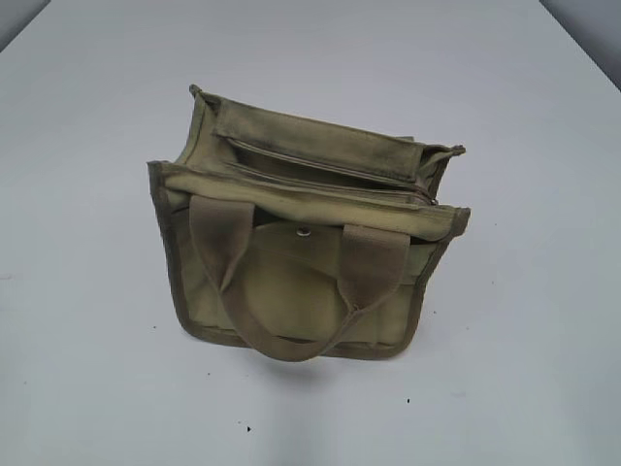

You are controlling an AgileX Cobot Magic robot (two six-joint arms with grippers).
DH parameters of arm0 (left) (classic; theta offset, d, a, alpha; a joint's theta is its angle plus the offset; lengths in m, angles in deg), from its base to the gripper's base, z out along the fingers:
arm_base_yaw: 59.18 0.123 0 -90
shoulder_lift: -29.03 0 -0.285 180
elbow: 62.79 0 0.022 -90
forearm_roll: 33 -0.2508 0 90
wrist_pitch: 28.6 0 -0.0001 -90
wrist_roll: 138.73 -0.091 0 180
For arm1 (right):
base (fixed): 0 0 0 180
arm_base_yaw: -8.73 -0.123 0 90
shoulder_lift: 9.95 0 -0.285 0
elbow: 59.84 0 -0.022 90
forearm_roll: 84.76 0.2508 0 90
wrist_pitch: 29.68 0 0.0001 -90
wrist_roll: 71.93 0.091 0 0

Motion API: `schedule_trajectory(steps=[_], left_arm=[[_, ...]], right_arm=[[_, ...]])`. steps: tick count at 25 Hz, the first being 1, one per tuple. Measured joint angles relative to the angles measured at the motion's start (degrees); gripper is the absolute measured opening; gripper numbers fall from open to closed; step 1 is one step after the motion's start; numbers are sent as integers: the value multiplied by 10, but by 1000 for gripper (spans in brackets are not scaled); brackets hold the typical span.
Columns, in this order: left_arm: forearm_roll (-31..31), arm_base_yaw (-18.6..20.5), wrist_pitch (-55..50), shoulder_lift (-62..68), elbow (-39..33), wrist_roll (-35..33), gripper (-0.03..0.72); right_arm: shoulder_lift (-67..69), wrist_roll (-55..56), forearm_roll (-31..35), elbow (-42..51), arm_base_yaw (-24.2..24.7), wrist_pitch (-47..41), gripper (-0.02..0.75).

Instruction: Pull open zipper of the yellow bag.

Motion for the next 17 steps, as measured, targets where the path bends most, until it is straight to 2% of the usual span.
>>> schedule_trajectory(steps=[17], left_arm=[[0, 2, 0, 0, 0, 0, 436]], right_arm=[[0, 0, 2, 0, 0, 1, 585]])
